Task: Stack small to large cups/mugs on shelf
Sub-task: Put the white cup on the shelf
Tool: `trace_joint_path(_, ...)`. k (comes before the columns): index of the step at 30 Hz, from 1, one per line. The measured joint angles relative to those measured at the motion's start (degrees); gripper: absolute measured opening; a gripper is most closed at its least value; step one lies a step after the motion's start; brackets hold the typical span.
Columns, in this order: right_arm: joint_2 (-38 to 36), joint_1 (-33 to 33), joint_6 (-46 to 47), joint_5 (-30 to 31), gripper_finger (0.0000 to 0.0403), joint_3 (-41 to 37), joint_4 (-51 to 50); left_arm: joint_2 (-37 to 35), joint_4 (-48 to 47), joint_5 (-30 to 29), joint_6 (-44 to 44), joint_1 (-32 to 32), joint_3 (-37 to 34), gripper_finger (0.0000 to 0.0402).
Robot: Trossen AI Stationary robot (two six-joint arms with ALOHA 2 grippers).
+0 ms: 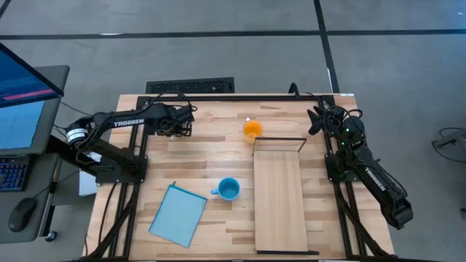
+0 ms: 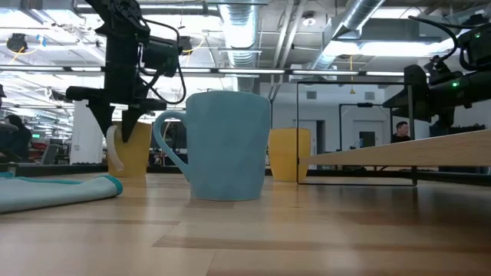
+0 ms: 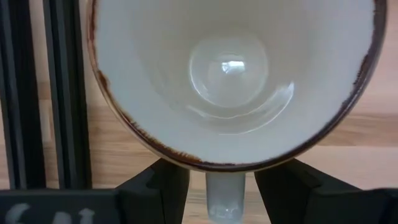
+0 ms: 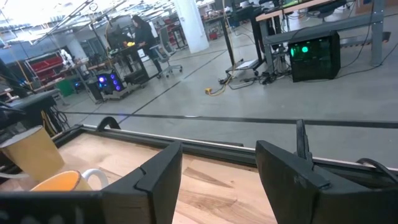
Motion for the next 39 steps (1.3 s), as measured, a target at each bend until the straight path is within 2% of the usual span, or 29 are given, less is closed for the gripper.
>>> trace_joint_path(4, 0.01, -0.02, -0.01, 0.01, 0.0226, 0.0, -0.02, 0.0, 0.01, 0.0, -0.18, -0.08, 0.0, 0.0161)
trace_joint_path(7, 0.0, -0.02, -0.02, 0.0, 0.0226, 0.02, -0.02, 0.0, -0.1, -0.01, -0.21, -0.61, 0.0, 0.0145)
trace_joint_path(15, 0.0, -0.02, 0.0, 0.0, 0.0226, 0.0, -0.02, 0.0, -0.01, -0.15, 0.94, -0.68, 0.0, 0.0047)
trace_joint_path(25, 0.0, -0.01, 0.0, 0.0, 0.0226, 0.01, -0.02, 0.0, 2.38, 1.17, 7.73, -1.29, 0.0, 0.0046)
trace_joint_path(36, 0.0, -0.01, 0.0, 0.0, 0.0226, 0.0, -0.02, -0.02, 6.65, 6.21, 14.99, -4.46, 0.0, 0.0046)
trace_joint_path(39, 0.0, -0.02, 0.0, 0.0, 0.0226, 0.0, -0.02, -0.02, 6.87, 7.49, 19.28, -5.12, 0.0, 0.0046)
